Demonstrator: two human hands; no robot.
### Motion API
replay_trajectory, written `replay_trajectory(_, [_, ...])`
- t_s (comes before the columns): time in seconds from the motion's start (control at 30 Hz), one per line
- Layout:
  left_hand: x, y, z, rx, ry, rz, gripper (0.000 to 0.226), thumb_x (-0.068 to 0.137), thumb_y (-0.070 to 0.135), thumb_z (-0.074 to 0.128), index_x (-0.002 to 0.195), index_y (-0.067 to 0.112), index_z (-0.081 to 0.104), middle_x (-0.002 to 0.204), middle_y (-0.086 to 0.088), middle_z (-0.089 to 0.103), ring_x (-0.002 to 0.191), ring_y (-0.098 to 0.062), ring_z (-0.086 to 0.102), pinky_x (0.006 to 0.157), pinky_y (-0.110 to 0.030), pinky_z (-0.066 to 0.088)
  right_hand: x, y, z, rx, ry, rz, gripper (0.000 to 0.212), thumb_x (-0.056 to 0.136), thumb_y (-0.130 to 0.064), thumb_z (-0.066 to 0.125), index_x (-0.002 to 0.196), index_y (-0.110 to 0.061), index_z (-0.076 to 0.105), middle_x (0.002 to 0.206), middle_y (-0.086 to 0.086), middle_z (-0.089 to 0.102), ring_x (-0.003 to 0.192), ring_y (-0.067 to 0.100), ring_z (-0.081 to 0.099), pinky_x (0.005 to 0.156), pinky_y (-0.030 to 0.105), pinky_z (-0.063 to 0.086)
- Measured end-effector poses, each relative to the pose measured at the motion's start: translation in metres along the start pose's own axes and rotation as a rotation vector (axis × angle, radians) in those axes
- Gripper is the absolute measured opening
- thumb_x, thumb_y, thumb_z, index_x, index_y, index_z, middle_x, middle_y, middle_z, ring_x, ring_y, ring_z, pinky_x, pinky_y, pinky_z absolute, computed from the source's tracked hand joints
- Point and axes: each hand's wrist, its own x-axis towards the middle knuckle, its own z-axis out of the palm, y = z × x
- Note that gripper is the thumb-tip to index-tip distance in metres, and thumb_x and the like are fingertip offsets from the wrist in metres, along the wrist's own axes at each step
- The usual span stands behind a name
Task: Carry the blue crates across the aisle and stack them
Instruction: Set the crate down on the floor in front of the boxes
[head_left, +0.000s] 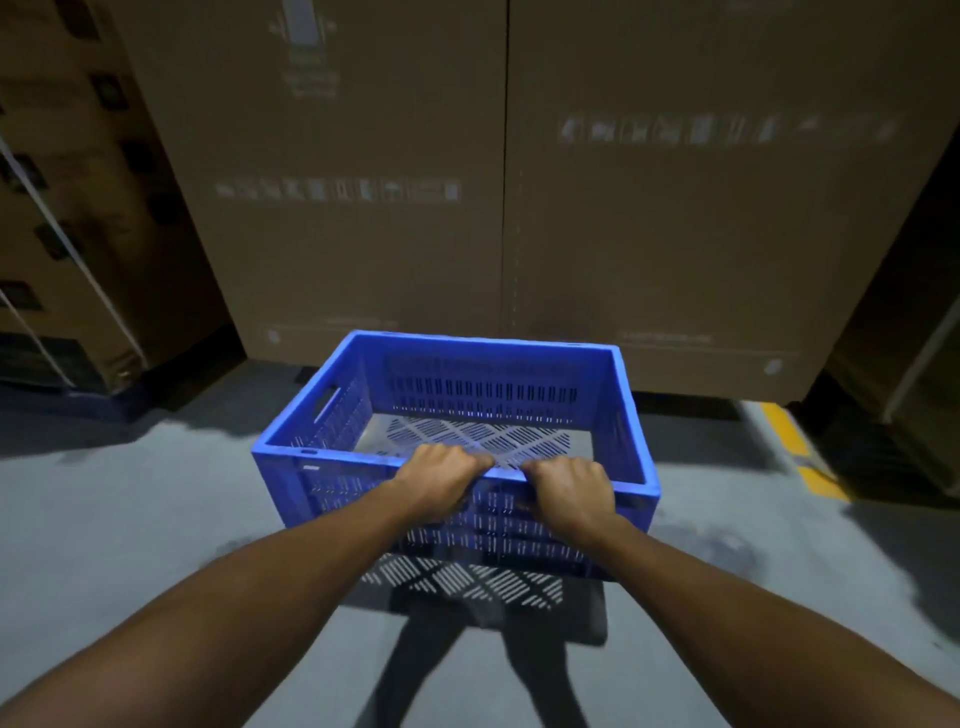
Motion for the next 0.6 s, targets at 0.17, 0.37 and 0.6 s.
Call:
replay_trajectory(0.17, [0.001,0.012,0.059,-0.045,-0.024,-0.020,0.024,0.092,0.018,0.054,0.115,0.024,0.051,0.099,-0.007,0.067,0.093,-0.033,0.062,0.071,-0.037,0.040,-0.010,0.004,0.055,0.006,-0.032,-0.004,0.015,0.091,-0.035,0.062,0.103,-0.026,0.062,0.092,0.002,0.069,0.091,0.027,0.066,0.071,0.034,0.042])
replay_trajectory(0.37, [0.006,0.016,0.088,-0.046,-0.121,-0.071,0.022,0.092,0.015,0.054,0.111,0.022,0.045,0.103,-0.010,0.066,0.094,-0.035,0.063,0.077,-0.043,0.046,-0.006,0.006,0.085,-0.006,-0.102,0.031,0.016,0.089,-0.028,0.060,0.104,-0.023,0.064,0.098,0.004,0.071,0.095,0.030,0.065,0.077,0.036,0.049])
replay_trajectory(0.6, [0.012,0.009,0.113,-0.041,-0.168,-0.134,0.038,0.086,0.028,0.066,0.116,0.019,0.045,0.112,-0.010,0.065,0.105,-0.034,0.063,0.081,-0.041,0.049,-0.010,0.011,0.115,0.020,-0.144,0.066,0.020,0.089,-0.028,0.058,0.108,-0.024,0.064,0.103,0.003,0.070,0.099,0.030,0.065,0.080,0.035,0.049])
